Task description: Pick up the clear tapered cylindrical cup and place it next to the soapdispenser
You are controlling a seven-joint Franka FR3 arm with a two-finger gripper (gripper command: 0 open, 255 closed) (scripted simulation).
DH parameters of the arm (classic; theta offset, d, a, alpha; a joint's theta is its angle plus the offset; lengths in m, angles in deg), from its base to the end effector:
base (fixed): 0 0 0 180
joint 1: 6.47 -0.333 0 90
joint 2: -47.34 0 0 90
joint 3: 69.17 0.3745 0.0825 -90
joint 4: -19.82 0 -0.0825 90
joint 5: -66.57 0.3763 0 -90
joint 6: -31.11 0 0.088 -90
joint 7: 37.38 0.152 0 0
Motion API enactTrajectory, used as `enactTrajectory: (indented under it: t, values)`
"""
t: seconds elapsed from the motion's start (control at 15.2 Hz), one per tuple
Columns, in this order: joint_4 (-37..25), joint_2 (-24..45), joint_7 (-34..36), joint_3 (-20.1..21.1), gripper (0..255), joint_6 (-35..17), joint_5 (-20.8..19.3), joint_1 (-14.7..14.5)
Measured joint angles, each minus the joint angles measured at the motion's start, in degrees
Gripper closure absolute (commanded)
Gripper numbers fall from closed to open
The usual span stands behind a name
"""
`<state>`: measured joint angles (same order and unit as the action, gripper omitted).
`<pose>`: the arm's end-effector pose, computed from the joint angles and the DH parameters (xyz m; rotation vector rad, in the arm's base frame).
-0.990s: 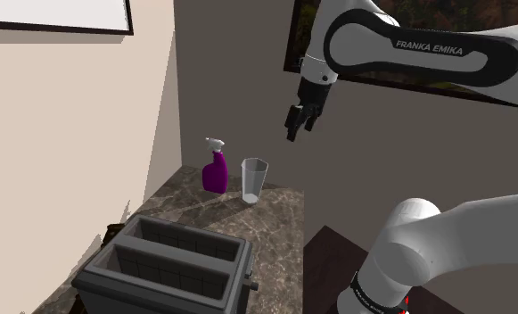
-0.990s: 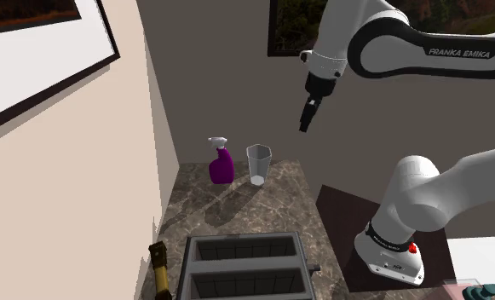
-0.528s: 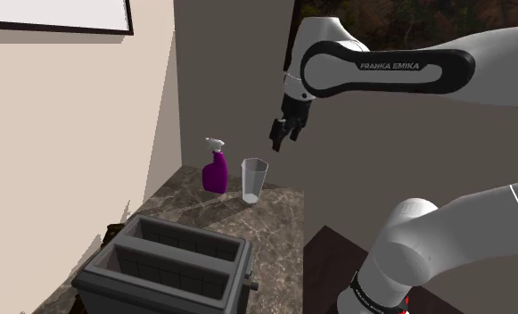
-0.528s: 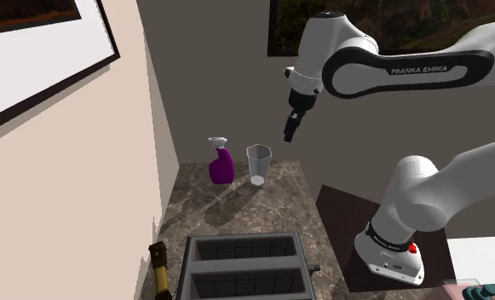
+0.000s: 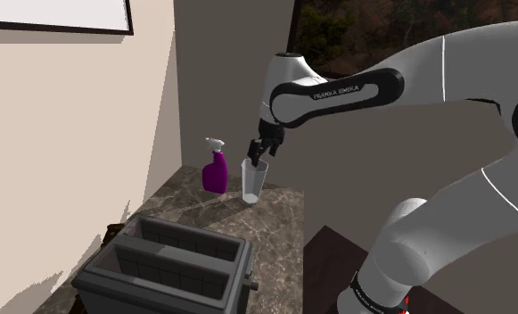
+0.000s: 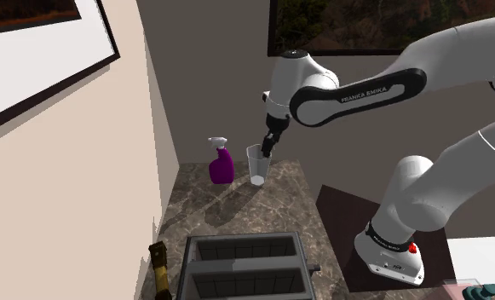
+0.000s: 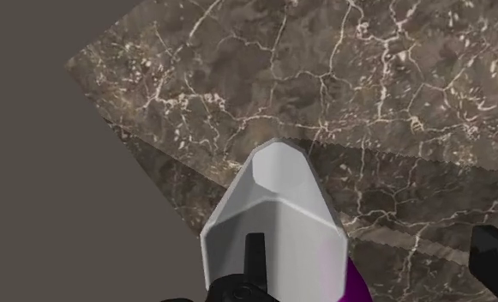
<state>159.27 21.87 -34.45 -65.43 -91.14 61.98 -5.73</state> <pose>0.3996 0.0163 0.4913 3.0413 0.0530 0.2249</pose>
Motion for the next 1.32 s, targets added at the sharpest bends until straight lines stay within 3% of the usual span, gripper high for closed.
enactTrajectory:
  t: [0.33, 0.53, 0.92, 1.32]
  values:
    - [-1.47, 10.28, 1.73, 0.68, 0, -9.18, -1.18, 0.48]
    - [-1.56, 13.18, 2.2, 0.75, 0, -12.09, -1.68, 0.68]
    - [-0.57, 16.85, 2.83, 0.71, 0, -16.75, -2.59, 1.06]
    - [-0.42, 17.2, 2.98, 0.74, 0, -17.28, -2.7, 1.07]
